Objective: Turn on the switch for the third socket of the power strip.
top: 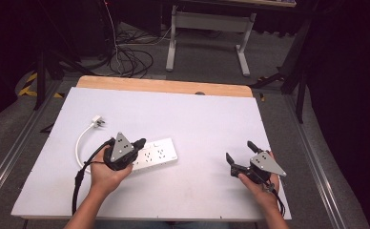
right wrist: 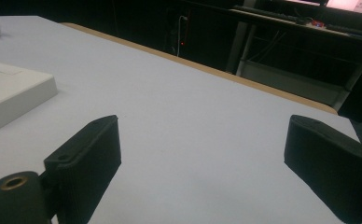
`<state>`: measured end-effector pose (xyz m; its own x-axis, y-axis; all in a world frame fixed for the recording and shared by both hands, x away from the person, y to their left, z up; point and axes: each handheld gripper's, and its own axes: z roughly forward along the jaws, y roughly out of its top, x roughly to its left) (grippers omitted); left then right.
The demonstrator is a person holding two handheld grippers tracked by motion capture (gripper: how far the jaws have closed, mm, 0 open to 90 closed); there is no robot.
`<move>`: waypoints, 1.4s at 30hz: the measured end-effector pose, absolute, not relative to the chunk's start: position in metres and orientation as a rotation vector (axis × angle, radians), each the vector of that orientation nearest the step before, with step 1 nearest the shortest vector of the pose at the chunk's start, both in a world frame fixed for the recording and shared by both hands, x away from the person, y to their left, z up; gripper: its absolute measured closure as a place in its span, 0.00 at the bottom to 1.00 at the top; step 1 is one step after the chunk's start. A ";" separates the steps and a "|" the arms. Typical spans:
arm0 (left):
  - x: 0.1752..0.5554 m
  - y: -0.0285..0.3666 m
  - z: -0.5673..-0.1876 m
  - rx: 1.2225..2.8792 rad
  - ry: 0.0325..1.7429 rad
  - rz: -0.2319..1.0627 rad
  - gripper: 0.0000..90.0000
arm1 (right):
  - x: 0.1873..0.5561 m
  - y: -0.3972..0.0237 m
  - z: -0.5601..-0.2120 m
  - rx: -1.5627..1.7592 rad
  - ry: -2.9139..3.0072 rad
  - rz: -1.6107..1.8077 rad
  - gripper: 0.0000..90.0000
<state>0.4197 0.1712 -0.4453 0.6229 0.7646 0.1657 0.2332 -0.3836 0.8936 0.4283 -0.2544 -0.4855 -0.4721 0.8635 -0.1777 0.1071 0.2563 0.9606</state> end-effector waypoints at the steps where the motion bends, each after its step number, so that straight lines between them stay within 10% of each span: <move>1: 0.420 0.171 -0.445 1.927 0.786 0.721 1.00 | 0.428 -0.254 -0.486 0.888 1.782 1.281 0.13; 42: 0.450 0.146 -0.458 2.034 0.814 0.615 1.00 | 0.427 -0.249 -0.486 0.858 1.847 1.317 0.13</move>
<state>0.4496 0.1456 -0.4575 0.6687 0.7329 0.1251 0.3212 -0.4365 0.8404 0.4275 -0.2488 -0.4857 -0.5346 0.8292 -0.1633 0.1155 0.2631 0.9578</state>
